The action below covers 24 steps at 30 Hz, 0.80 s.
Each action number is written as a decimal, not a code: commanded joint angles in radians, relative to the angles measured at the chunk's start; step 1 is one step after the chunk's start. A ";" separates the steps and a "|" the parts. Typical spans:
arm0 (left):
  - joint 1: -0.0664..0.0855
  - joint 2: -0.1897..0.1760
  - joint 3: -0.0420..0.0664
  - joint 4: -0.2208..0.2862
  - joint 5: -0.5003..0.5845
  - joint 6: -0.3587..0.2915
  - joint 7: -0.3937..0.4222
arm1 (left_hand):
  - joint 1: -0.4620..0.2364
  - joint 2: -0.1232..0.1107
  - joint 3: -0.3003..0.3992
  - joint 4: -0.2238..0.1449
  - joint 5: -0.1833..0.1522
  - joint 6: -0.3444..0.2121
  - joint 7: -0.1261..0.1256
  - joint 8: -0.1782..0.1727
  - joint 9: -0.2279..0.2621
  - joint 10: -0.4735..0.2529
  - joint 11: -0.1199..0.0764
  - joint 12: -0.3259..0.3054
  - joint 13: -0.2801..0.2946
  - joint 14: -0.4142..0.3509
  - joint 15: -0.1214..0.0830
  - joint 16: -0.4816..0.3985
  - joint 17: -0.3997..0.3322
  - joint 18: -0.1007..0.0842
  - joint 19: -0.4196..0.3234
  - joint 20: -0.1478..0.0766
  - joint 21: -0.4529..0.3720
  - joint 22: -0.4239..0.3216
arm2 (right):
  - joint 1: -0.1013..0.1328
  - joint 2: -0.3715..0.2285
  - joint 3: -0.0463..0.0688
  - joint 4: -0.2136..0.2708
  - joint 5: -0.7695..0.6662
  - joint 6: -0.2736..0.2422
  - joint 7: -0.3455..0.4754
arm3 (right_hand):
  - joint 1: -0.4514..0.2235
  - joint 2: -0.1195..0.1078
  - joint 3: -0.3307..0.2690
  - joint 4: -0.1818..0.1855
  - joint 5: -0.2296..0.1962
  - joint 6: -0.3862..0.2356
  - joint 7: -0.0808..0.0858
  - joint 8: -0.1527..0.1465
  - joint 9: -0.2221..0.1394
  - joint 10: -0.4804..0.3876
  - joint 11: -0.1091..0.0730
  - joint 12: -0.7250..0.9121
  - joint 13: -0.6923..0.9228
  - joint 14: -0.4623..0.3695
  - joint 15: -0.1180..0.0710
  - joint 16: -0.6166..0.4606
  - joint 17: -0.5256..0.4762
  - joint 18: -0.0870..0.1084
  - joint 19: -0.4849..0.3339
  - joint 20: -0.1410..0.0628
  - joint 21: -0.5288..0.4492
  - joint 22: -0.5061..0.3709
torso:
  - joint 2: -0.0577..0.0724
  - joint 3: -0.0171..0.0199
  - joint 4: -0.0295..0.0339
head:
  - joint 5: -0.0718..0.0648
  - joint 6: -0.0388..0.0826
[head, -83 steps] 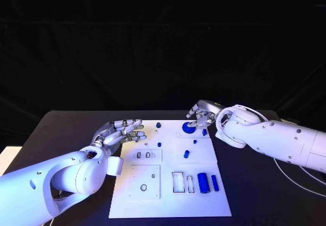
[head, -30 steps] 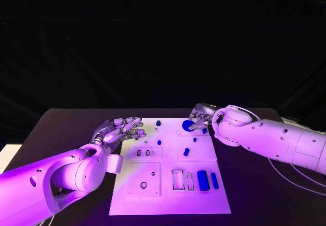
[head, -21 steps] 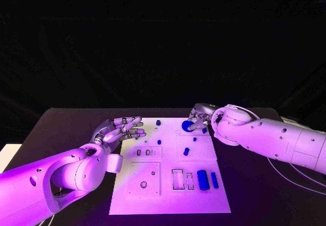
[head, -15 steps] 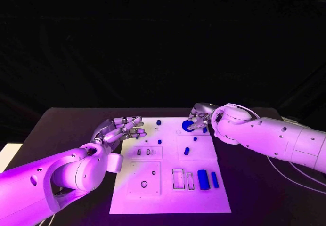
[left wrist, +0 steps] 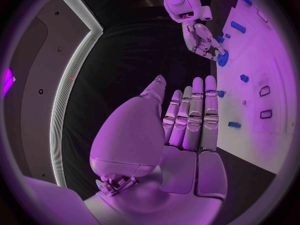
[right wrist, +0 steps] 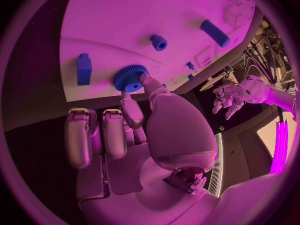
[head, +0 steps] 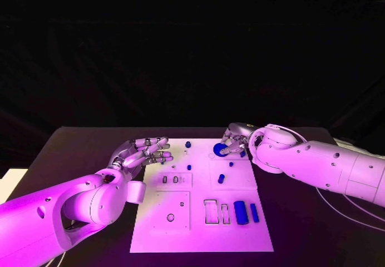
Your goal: Assemble the parts on the task board
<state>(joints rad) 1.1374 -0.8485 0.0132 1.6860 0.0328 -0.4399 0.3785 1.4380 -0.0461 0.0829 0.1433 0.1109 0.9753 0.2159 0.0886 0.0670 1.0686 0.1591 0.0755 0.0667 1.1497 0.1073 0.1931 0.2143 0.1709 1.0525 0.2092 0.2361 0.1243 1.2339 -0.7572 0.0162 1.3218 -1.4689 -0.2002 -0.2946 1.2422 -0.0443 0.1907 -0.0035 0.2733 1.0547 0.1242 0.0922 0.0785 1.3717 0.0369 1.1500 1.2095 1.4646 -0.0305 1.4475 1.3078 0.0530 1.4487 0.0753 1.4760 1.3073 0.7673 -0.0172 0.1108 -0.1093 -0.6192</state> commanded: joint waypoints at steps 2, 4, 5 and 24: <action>0.001 0.003 0.001 0.000 0.010 0.018 0.003 | -0.001 0.007 0.002 -0.008 -0.003 0.000 0.000 -0.005 0.000 -0.004 0.002 -0.004 0.000 0.006 -0.002 -0.007 0.002 0.008 0.005 0.001 0.001 0.001 | 0.000 -0.004 -0.001 0.041 -0.013 -0.113 0.008 | 0.008 0.019 0.011 0.001 -0.015 0.008 -0.002 0.006 0.000 0.005 -0.002 0.002 0.001 0.063 -0.006 0.006 0.026 -0.009 0.006 0.000 0.007 0.070 | -0.001 -0.0021 0.0037 | 0.001 -0.001; 0.001 0.004 0.001 -0.001 0.003 0.019 0.004 | 0.000 0.008 0.004 -0.010 -0.003 0.000 0.000 -0.005 0.000 -0.003 0.002 -0.004 0.000 0.006 -0.002 -0.007 0.003 0.008 0.005 0.000 0.001 0.002 | 0.003 -0.005 -0.001 0.061 -0.024 -0.136 0.008 | 0.008 0.020 0.014 0.002 -0.022 0.010 -0.002 0.005 0.000 0.005 -0.002 0.001 0.002 0.063 -0.006 0.007 0.026 -0.009 0.006 -0.001 0.007 0.070 | -0.001 -0.0024 0.0047 | 0.003 -0.002; 0.001 0.004 0.001 -0.001 -0.008 0.021 0.004 | 0.002 0.009 0.005 -0.012 -0.003 0.000 0.000 -0.006 0.000 -0.003 0.002 -0.004 0.000 0.006 -0.002 -0.008 0.004 0.008 0.005 0.000 0.001 0.002 | 0.004 -0.006 0.000 0.073 -0.033 -0.143 0.007 | 0.009 0.020 0.016 0.002 -0.024 0.010 -0.002 0.005 0.000 0.004 -0.003 -0.001 0.000 0.063 -0.006 0.006 0.025 -0.009 0.006 -0.001 0.007 0.070 | -0.001 -0.0020 0.0046 | 0.005 0.000; 0.001 0.009 0.001 -0.002 -0.057 0.029 -0.005 | 0.006 0.011 0.009 -0.018 -0.003 0.000 0.001 -0.007 0.000 -0.004 0.002 -0.005 0.000 0.005 -0.002 -0.010 0.007 0.008 0.004 0.000 0.001 0.002 | 0.013 0.123 -0.003 0.072 -0.147 -0.098 -0.032 | 0.014 0.013 0.025 -0.001 -0.033 0.012 -0.003 0.002 -0.001 -0.001 -0.004 -0.011 -0.004 0.062 -0.007 0.003 0.021 -0.009 0.005 -0.002 0.007 0.070 | 0.000 -0.0041 0.0087 | 0.018 -0.001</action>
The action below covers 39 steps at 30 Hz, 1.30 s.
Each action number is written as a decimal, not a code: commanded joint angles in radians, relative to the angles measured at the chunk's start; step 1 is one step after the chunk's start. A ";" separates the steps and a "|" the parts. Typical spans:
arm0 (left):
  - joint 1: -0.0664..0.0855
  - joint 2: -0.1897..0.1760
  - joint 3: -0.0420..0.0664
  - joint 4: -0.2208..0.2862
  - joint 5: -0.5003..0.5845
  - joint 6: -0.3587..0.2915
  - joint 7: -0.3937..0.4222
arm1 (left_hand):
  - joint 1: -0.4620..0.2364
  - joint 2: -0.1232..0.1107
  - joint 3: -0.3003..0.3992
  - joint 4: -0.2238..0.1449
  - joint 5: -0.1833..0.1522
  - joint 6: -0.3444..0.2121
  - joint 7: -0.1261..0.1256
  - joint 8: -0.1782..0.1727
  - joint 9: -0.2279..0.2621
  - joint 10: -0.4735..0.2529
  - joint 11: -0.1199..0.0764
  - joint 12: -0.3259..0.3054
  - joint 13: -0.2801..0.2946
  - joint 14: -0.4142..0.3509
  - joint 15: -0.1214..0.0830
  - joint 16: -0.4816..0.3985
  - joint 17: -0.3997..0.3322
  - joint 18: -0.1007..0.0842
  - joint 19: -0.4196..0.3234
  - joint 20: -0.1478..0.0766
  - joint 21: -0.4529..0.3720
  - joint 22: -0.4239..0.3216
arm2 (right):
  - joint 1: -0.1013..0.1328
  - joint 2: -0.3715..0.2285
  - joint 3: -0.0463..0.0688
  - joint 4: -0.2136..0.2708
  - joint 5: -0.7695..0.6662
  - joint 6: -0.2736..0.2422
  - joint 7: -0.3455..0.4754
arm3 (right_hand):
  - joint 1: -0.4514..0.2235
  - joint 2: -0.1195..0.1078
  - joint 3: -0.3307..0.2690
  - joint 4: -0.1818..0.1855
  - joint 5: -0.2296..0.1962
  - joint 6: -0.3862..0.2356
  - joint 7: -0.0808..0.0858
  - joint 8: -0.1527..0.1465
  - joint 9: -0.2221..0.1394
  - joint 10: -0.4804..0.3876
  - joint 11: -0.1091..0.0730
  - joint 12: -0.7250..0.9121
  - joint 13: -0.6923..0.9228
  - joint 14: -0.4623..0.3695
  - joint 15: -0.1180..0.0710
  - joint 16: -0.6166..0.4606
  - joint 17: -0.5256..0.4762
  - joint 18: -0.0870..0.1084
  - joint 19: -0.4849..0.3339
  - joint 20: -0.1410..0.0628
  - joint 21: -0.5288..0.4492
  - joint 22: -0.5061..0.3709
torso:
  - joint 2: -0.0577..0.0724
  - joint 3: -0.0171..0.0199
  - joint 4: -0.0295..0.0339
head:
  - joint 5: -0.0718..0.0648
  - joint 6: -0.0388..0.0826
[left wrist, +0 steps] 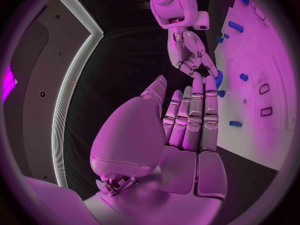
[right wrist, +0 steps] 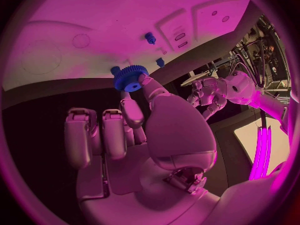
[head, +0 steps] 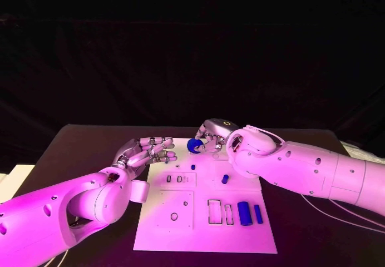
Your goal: Assemble the parts on the task board
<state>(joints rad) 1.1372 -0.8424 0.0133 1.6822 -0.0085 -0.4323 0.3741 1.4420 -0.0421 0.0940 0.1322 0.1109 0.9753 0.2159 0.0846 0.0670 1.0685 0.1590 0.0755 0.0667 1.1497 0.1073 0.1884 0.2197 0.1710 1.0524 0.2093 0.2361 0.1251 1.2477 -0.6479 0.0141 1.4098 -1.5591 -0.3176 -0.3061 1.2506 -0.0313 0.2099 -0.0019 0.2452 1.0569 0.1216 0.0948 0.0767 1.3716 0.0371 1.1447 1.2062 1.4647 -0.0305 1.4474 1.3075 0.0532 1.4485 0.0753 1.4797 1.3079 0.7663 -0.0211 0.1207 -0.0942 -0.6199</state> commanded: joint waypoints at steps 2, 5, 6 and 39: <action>0.001 0.003 0.001 0.002 -0.016 0.022 -0.001 | 0.002 0.007 -0.002 -0.006 -0.003 0.000 0.001 -0.003 0.000 -0.004 0.002 -0.005 0.000 0.005 -0.002 -0.005 0.001 0.008 0.004 0.000 0.001 0.001 | -0.002 0.028 -0.002 -0.029 -0.065 0.025 -0.023 | 0.005 0.000 0.006 -0.002 -0.005 0.010 0.000 -0.001 0.001 -0.001 -0.004 -0.006 0.000 0.062 -0.007 0.003 0.021 -0.009 0.005 -0.002 0.003 0.069 | 0.001 -0.0001 -0.0014 | 0.005 -0.002; 0.001 0.003 0.001 0.003 -0.016 0.022 -0.001 | 0.002 0.007 -0.002 -0.006 -0.003 0.000 0.001 -0.003 0.000 -0.004 0.002 -0.005 0.000 0.005 -0.002 -0.005 0.001 0.008 0.004 0.000 0.001 0.001 | -0.005 0.050 -0.005 -0.051 -0.075 0.032 -0.026 | 0.007 -0.001 0.007 -0.003 -0.006 0.010 0.000 -0.002 0.001 -0.001 -0.004 -0.007 -0.001 0.062 -0.007 0.003 0.021 -0.009 0.005 -0.002 0.003 0.069 | 0.001 0.0007 -0.0026 | 0.008 -0.002; 0.001 0.003 0.001 0.003 -0.016 0.022 -0.001 | 0.002 0.007 -0.002 -0.006 -0.003 0.000 0.001 -0.003 0.000 -0.004 0.002 -0.005 0.000 0.005 -0.002 -0.005 0.001 0.008 0.004 0.000 0.001 0.001 | -0.007 0.057 -0.006 -0.058 -0.078 0.035 -0.028 | 0.007 -0.001 0.007 -0.003 -0.006 0.010 0.000 -0.002 0.001 -0.001 -0.004 -0.007 -0.001 0.062 -0.007 0.003 0.021 -0.009 0.005 -0.002 0.003 0.069 | 0.001 0.0010 -0.0028 | 0.008 -0.003; 0.001 0.005 0.001 0.004 -0.016 0.018 -0.001 | 0.001 0.007 -0.001 -0.007 -0.003 0.000 0.001 -0.003 0.000 -0.004 0.002 -0.005 0.000 0.005 -0.002 -0.006 0.002 0.008 0.004 0.000 0.001 0.001 | -0.025 0.116 -0.016 -0.114 -0.089 0.044 -0.025 | 0.008 -0.054 0.015 0.007 -0.038 -0.172 0.044 -0.033 -0.012 -0.126 0.036 -0.221 -0.156 0.054 0.026 -0.015 0.000 0.002 -0.030 0.026 -0.024 0.018 | 0.000 0.0017 -0.0024 | 0.008 -0.008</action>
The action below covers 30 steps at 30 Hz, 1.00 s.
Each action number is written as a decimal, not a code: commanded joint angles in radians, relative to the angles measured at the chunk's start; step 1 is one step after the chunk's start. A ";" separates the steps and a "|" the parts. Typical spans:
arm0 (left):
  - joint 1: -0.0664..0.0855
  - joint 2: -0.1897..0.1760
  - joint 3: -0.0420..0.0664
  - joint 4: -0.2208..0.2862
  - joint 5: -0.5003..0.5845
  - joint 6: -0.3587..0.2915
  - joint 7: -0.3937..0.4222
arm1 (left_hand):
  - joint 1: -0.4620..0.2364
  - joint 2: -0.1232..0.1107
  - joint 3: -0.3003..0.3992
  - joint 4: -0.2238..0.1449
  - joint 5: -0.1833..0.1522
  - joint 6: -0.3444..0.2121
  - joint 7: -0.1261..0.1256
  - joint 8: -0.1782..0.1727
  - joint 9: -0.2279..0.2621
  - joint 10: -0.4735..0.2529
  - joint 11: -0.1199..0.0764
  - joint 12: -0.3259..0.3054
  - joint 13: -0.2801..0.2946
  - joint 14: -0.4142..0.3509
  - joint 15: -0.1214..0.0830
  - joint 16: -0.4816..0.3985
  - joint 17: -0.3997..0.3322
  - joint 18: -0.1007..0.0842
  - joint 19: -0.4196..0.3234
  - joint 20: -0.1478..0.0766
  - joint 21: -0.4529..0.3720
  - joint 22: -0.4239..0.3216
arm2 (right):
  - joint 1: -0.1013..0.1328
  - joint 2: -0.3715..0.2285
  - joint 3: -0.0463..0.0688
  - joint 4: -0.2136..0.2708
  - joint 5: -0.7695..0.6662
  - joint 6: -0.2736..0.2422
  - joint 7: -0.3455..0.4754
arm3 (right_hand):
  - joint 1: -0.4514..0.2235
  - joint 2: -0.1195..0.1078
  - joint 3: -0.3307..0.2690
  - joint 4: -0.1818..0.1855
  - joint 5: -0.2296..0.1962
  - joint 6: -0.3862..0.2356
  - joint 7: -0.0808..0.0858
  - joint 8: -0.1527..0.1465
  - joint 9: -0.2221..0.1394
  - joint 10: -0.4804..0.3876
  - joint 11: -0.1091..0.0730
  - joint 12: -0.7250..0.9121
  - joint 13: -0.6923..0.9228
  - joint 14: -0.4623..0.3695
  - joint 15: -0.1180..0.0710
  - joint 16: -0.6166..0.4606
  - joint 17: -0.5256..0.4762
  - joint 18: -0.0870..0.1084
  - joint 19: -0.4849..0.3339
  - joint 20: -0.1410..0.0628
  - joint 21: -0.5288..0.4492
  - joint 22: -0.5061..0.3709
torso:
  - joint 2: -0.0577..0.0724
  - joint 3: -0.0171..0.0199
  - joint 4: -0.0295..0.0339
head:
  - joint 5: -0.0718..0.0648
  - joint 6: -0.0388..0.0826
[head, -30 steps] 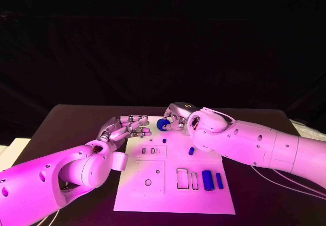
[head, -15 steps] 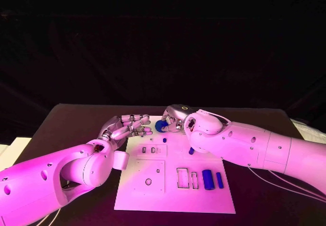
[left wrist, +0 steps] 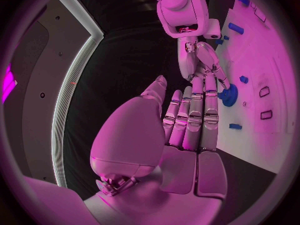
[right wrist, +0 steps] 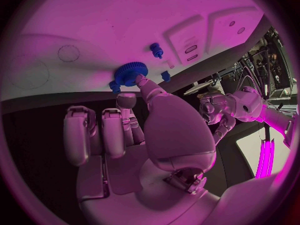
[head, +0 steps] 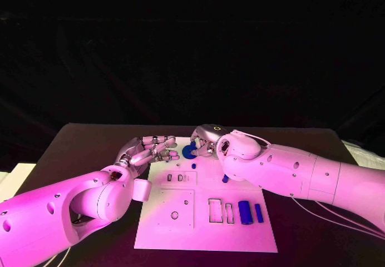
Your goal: Assemble the parts on the task board
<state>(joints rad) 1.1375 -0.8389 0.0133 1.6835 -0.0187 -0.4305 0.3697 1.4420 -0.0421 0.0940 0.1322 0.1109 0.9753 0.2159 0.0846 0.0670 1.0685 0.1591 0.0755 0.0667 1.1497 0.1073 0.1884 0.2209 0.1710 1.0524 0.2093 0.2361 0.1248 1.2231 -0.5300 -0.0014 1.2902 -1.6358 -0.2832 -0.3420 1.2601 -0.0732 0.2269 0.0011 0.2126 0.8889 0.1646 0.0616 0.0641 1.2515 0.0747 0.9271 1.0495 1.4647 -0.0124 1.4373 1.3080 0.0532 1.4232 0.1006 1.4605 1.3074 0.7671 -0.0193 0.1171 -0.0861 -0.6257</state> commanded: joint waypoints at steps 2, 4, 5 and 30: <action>0.001 0.002 0.001 0.002 -0.005 0.017 0.003 | 0.001 0.007 -0.001 -0.007 -0.003 0.000 0.001 -0.003 0.000 -0.004 0.002 -0.005 0.000 0.005 -0.002 -0.006 0.001 0.008 0.004 0.000 0.001 0.002 | -0.001 -0.007 -0.001 0.012 -0.010 -0.002 0.016 | -0.003 -0.012 -0.003 0.006 -0.004 -0.002 0.000 0.002 0.002 -0.003 -0.002 0.001 0.003 0.054 0.008 -0.005 -0.001 0.002 -0.005 0.001 -0.005 0.019 | 0.000 -0.0001 0.0012 | 0.000 -0.003; 0.001 0.002 0.001 0.002 -0.005 0.017 0.003 | 0.001 0.007 -0.001 -0.007 -0.003 0.000 0.001 -0.003 0.000 -0.004 0.002 -0.005 0.000 0.005 -0.002 -0.006 0.001 0.008 0.004 0.000 0.001 0.002 | -0.001 -0.019 -0.001 0.026 -0.004 -0.028 0.026 | -0.004 -0.010 -0.003 0.011 0.004 0.005 -0.001 0.005 0.004 0.002 -0.003 0.010 0.009 0.054 0.007 -0.005 0.000 0.002 -0.004 0.002 -0.004 0.021 | -0.001 -0.0003 0.0015 | 0.000 -0.003; 0.001 0.002 0.001 0.002 -0.005 0.017 0.003 | 0.001 0.007 -0.001 -0.007 -0.003 0.000 0.001 -0.003 0.000 -0.004 0.002 -0.005 0.000 0.005 -0.002 -0.006 0.001 0.008 0.004 0.000 0.001 0.002 | -0.001 -0.029 0.000 0.036 0.002 -0.045 0.032 | -0.004 -0.008 -0.002 0.013 0.013 0.012 -0.002 0.008 0.006 0.008 -0.004 0.021 0.017 0.054 0.007 -0.005 0.001 0.001 -0.002 0.002 -0.003 0.023 | -0.001 -0.0004 0.0021 | -0.001 -0.004; -0.002 -0.017 0.001 -0.017 -0.013 0.038 0.014 | 0.001 0.006 -0.001 -0.009 -0.004 0.001 0.001 -0.003 0.000 -0.003 0.002 -0.005 0.000 0.005 -0.002 -0.006 0.002 0.008 0.004 0.000 0.000 0.002 | 0.000 -0.387 0.015 0.114 0.518 -0.045 0.498 | 0.079 -0.030 0.011 -0.043 0.028 0.029 -0.003 0.006 0.005 0.051 -0.006 0.136 0.108 0.066 0.005 0.028 0.064 -0.006 0.018 0.000 0.014 0.058 | -0.010 0.0155 -0.0358 | 0.006 0.007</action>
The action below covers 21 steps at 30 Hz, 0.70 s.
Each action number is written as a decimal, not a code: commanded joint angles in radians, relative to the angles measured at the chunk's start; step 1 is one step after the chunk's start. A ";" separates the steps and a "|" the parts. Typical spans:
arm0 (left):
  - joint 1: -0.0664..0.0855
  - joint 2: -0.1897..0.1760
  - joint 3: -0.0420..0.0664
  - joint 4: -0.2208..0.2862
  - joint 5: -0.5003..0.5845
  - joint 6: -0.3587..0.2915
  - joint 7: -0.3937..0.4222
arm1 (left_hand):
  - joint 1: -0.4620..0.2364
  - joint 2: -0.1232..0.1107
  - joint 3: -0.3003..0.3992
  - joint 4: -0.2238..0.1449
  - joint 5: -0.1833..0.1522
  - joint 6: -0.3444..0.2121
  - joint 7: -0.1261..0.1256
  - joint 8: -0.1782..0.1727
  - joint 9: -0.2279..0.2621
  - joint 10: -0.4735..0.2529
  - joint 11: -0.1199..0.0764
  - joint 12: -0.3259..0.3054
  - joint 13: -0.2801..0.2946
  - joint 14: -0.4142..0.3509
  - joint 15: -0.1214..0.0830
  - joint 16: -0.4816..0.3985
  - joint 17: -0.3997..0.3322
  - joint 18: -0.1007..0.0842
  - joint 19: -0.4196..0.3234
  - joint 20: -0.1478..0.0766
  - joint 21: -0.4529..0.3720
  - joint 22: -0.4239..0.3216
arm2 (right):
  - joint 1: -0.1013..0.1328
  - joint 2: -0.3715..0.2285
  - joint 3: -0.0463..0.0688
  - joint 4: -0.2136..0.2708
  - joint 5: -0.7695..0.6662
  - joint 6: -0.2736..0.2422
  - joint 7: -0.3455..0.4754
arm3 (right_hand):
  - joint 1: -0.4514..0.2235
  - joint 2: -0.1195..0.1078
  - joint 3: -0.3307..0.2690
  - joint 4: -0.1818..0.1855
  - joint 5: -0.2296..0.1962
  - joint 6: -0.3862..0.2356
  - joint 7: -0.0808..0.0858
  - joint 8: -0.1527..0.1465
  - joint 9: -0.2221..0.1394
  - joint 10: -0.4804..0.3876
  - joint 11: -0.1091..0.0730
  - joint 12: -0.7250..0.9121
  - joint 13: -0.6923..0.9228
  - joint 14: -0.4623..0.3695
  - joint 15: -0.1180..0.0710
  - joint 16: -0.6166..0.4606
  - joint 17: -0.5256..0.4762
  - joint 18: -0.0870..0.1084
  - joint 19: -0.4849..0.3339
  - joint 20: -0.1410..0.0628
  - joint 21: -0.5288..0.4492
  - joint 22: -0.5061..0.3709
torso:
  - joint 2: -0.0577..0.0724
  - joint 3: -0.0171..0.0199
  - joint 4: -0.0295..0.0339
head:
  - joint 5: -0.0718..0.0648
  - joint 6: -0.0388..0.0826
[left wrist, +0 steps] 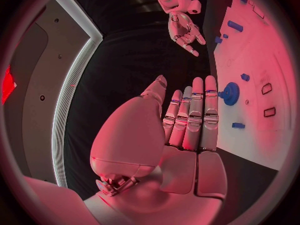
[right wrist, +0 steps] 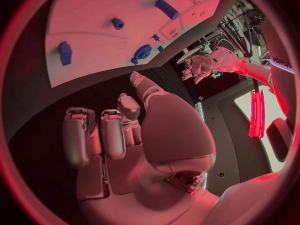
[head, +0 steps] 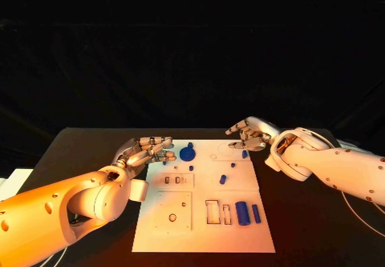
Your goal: Assemble the parts on the task board
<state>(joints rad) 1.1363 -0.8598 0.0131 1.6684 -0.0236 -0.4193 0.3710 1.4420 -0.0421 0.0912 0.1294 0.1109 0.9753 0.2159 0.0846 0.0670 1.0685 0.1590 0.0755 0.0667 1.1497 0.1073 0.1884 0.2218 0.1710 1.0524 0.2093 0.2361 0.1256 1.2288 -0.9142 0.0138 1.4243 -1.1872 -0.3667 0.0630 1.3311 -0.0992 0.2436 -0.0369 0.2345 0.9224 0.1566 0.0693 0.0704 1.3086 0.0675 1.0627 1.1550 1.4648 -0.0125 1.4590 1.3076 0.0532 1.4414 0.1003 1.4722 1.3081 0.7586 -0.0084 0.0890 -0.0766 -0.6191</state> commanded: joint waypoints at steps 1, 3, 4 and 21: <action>-0.001 0.004 0.001 -0.004 -0.008 0.028 0.012 | 0.001 0.006 0.002 -0.006 -0.004 0.001 0.001 -0.003 0.000 -0.003 0.002 -0.005 0.000 0.005 -0.002 -0.006 0.001 0.008 0.004 0.000 0.000 0.001 | -0.009 -0.005 0.000 -0.033 0.069 0.041 0.096 | 0.006 -0.009 -0.010 -0.007 0.006 -0.006 0.005 -0.003 -0.001 -0.006 0.002 0.001 0.003 0.066 0.006 0.007 0.065 -0.006 0.000 0.001 0.002 0.057 | -0.001 0.0056 -0.0084 | -0.006 -0.001; -0.001 0.006 0.001 -0.006 -0.009 0.028 0.012 | 0.001 0.006 0.002 -0.006 -0.004 0.001 0.001 -0.003 0.000 -0.003 0.002 -0.005 0.000 0.005 -0.002 -0.006 0.001 0.008 0.004 0.000 0.000 0.001 | -0.018 -0.007 -0.001 -0.052 0.068 0.044 0.100 | 0.004 -0.014 -0.016 -0.008 0.005 -0.006 0.005 -0.002 -0.001 -0.006 0.002 0.003 0.003 0.066 0.006 0.007 0.065 -0.006 -0.001 0.001 0.002 0.057 | -0.001 0.0073 -0.0085 | -0.010 -0.001; -0.002 0.006 0.001 -0.006 -0.009 0.029 0.012 | 0.001 0.006 0.002 -0.006 -0.004 0.001 0.001 -0.003 0.000 -0.003 0.002 -0.005 0.000 0.005 -0.002 -0.006 0.001 0.008 0.004 0.000 0.000 0.001 | -0.023 -0.007 -0.001 -0.062 0.067 0.046 0.102 | 0.004 -0.015 -0.017 -0.008 0.005 -0.005 0.005 -0.002 -0.001 -0.006 0.002 0.003 0.003 0.066 0.006 0.007 0.065 -0.006 -0.001 0.001 0.002 0.057 | 0.000 0.0065 -0.0074 | -0.012 -0.002; -0.003 0.009 0.001 -0.022 -0.009 0.031 0.011 | 0.002 0.006 0.003 -0.007 -0.003 0.001 0.000 -0.003 0.000 -0.002 0.002 -0.005 0.000 0.005 -0.002 -0.007 0.002 0.008 0.004 0.000 0.000 0.001 | -0.069 0.016 -0.001 -0.174 0.051 0.068 0.091 | 0.001 -0.014 -0.022 -0.007 0.005 -0.001 0.004 0.000 0.000 -0.005 0.002 0.004 0.004 0.065 0.006 0.006 0.063 -0.006 -0.002 0.002 0.002 0.056 | -0.001 0.0033 -0.0066 | -0.013 -0.010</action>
<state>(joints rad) 1.1329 -0.8533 0.0131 1.6457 -0.0269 -0.4098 0.3714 1.4420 -0.0421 0.0940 0.1266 0.1109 0.9753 0.2159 0.0846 0.0670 1.0685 0.1590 0.0754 0.0667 1.1496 0.1073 0.1884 0.2229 0.1709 1.0524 0.2093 0.2361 0.1255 1.1620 -0.9014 0.0128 1.2563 -1.1341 -0.3262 0.1442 1.3375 -0.1056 0.2270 -0.0439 0.2345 0.9192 0.1597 0.0693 0.0705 1.3086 0.0675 1.0628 1.1587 1.4648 -0.0125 1.4629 1.3073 0.0533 1.4413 0.1003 1.4721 1.3078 0.7574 -0.0047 0.0831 -0.0908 -0.6266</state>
